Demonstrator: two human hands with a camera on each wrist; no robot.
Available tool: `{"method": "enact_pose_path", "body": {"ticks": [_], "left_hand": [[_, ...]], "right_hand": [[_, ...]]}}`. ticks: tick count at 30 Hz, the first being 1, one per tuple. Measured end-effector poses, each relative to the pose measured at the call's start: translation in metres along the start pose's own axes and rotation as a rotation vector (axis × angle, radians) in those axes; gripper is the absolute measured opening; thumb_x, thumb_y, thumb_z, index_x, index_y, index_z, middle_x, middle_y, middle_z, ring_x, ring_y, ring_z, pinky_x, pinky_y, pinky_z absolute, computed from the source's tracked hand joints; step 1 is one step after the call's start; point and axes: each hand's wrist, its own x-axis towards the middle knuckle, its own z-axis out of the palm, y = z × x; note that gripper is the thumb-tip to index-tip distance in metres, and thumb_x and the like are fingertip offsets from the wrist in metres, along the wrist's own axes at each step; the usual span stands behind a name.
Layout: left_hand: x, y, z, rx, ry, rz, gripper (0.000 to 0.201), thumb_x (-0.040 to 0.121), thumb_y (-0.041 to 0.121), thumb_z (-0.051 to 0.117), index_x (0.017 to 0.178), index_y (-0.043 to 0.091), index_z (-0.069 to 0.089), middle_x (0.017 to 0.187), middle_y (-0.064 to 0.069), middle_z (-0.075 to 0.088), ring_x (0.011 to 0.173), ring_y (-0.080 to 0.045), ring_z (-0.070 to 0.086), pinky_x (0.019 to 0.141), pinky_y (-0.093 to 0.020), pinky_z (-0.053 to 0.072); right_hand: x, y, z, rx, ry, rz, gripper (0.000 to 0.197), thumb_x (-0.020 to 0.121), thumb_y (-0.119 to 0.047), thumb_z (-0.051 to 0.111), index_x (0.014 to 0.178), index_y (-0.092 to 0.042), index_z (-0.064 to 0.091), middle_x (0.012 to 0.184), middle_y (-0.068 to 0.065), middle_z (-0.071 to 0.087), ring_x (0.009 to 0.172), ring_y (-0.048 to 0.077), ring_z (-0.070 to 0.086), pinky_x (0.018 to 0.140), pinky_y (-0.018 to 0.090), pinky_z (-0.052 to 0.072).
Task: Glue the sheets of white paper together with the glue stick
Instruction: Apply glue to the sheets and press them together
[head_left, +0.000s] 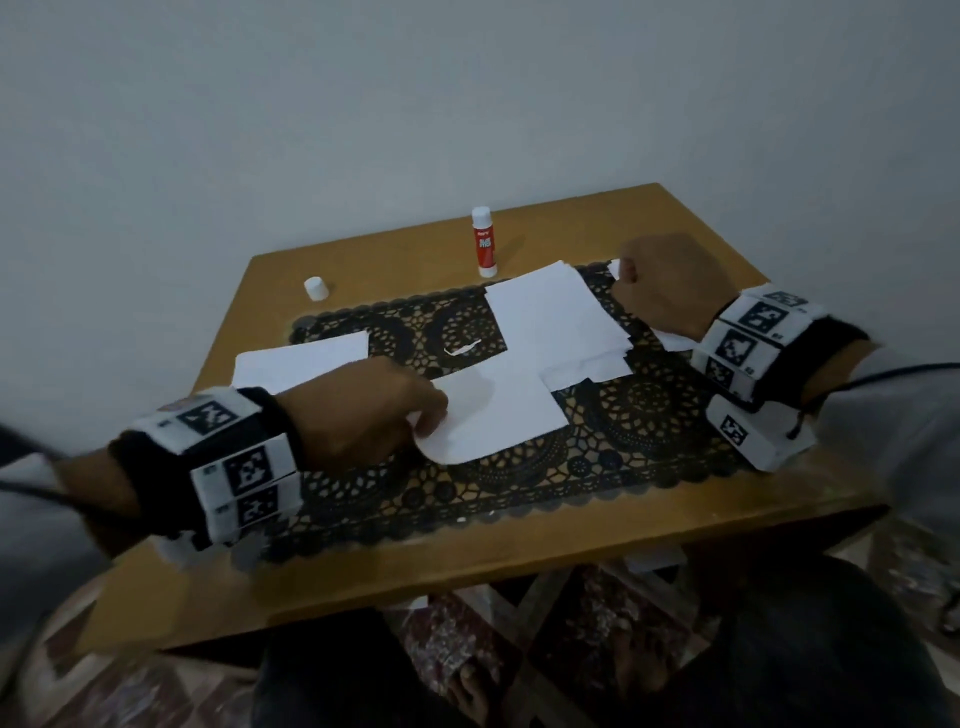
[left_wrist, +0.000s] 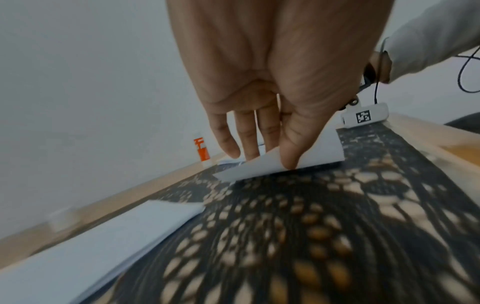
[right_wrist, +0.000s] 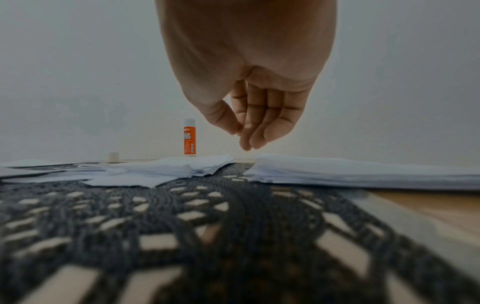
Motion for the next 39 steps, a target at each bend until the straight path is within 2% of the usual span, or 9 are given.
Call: {"method": "enact_pose_path", "body": {"ticks": [5,10,12,15,23,29,32,35,39], "left_hand": [[-0.026,-0.021,0.012,-0.018,-0.016,-0.024,0.031,0.087,0.004,0.055,0.113,0.016,0.068,0.131,0.012,0.057,0.121,-0.009,0.053,0.107,-0.029,0.037],[-0.033,-0.028,0.014,-0.029,-0.048,0.011,0.028,0.081,0.001,0.056,0.099,0.020,0.066,0.141,0.012,0.048,0.128,-0.010,0.046,0.104,-0.020,0.032],[-0.034,-0.029,0.017,-0.038,-0.042,0.023,0.043,0.077,0.002,0.056,0.112,0.026,0.062,0.141,0.013,0.047,0.125,-0.015,0.050,0.104,-0.027,0.039],[-0.032,-0.026,0.018,-0.037,-0.032,0.017,0.065,0.075,0.006,0.054,0.135,0.032,0.050,0.145,0.013,0.042,0.126,-0.012,0.047,0.106,-0.026,0.036],[-0.030,-0.024,0.016,-0.036,-0.025,0.074,0.064,0.070,0.013,0.045,0.130,0.029,0.058,0.132,0.010,0.052,0.111,-0.017,0.057,0.095,-0.034,0.047],[-0.031,-0.017,0.018,-0.004,-0.100,0.024,0.061,0.079,0.013,0.049,0.138,0.030,0.048,0.136,0.005,0.044,0.108,-0.023,0.057,0.092,-0.037,0.047],[-0.035,-0.012,0.022,0.018,-0.124,0.004,0.059,0.084,0.017,0.048,0.142,0.026,0.040,0.139,0.000,0.037,0.106,-0.028,0.056,0.091,-0.041,0.048],[-0.041,-0.006,0.031,0.045,-0.119,-0.005,0.059,0.086,0.030,0.038,0.145,0.021,0.035,0.144,-0.005,0.034,0.112,-0.031,0.054,0.093,-0.042,0.047],[-0.052,0.007,0.036,0.166,-0.057,0.011,0.080,0.074,0.049,0.009,0.139,0.014,0.041,0.141,-0.010,0.042,0.120,-0.028,0.045,0.102,-0.041,0.041]], "right_hand": [[-0.002,-0.006,0.004,-0.118,-0.013,-0.107,0.015,0.088,-0.010,0.052,0.073,-0.007,0.049,0.069,0.010,0.049,0.066,0.029,0.050,0.054,0.032,0.031],[0.012,-0.029,-0.004,-0.004,-0.070,-0.140,0.012,0.084,-0.010,0.058,0.073,-0.010,0.053,0.074,0.007,0.060,0.071,0.027,0.054,0.061,0.030,0.035],[0.026,-0.047,-0.005,0.146,-0.058,-0.089,0.007,0.082,-0.011,0.064,0.088,-0.009,0.060,0.085,0.004,0.060,0.081,0.024,0.055,0.071,0.030,0.041],[0.050,-0.074,0.001,0.410,-0.131,0.131,0.037,0.081,-0.020,0.071,0.112,-0.011,0.052,0.098,0.007,0.059,0.083,0.025,0.060,0.075,0.040,0.053],[0.094,-0.116,0.027,0.373,-0.166,0.213,0.050,0.076,-0.025,0.075,0.118,-0.007,0.056,0.108,0.010,0.064,0.087,0.024,0.063,0.079,0.041,0.056],[0.107,-0.122,0.044,0.212,-0.214,0.146,0.011,0.087,-0.018,0.063,0.088,-0.008,0.058,0.092,0.013,0.065,0.079,0.022,0.055,0.067,0.029,0.040],[0.100,-0.124,0.043,0.243,-0.149,0.091,0.018,0.087,-0.018,0.060,0.072,-0.015,0.050,0.072,0.002,0.056,0.074,0.021,0.054,0.056,0.026,0.035],[0.080,-0.132,0.029,0.256,-0.110,-0.094,0.010,0.090,-0.020,0.057,0.087,-0.013,0.050,0.082,0.005,0.059,0.077,0.024,0.058,0.065,0.031,0.041],[0.043,-0.143,-0.003,0.275,-0.371,-0.287,0.025,0.096,-0.035,0.056,0.111,-0.015,0.058,0.079,0.002,0.061,0.065,0.025,0.066,0.060,0.033,0.054]]}}
